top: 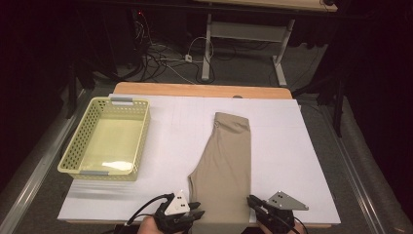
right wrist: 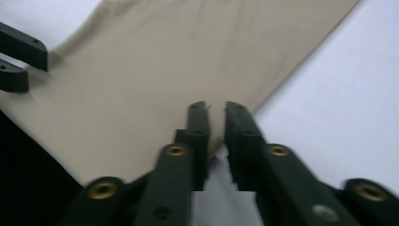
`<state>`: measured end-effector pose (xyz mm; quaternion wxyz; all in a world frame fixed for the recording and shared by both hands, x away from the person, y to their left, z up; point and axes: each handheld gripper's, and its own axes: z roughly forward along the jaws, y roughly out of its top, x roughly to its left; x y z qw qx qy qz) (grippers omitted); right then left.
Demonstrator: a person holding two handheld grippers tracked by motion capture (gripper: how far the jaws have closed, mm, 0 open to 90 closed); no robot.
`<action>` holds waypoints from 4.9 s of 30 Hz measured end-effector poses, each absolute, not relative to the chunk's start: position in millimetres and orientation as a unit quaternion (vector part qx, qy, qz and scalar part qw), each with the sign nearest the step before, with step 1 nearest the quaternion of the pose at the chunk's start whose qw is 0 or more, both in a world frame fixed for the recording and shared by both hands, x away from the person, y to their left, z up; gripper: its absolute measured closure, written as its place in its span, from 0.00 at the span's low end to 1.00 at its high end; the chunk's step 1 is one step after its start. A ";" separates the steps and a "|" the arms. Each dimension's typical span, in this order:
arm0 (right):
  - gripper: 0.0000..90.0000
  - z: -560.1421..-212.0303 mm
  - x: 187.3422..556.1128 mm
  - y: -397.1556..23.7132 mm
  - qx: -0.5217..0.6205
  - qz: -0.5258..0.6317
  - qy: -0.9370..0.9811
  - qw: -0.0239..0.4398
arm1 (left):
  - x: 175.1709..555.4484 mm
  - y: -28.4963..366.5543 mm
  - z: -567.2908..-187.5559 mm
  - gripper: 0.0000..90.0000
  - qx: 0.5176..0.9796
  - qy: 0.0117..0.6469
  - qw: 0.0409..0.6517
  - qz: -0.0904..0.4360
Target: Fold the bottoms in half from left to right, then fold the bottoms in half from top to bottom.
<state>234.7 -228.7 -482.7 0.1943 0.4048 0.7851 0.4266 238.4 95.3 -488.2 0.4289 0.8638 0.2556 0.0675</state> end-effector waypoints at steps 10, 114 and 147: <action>0.56 -468.4 264.8 -194.2 0.388 0.443 0.785 0.189 | 273.4 128.3 -477.6 0.55 0.834 0.320 0.440 0.095; 0.00 -452.7 395.2 -160.9 0.409 0.465 0.752 0.224 | 274.6 148.9 -484.2 0.00 0.808 0.346 0.460 0.124; 0.24 -469.3 492.9 -144.0 0.456 0.398 0.770 0.199 | 247.8 158.4 -476.2 0.00 0.807 0.346 0.464 0.121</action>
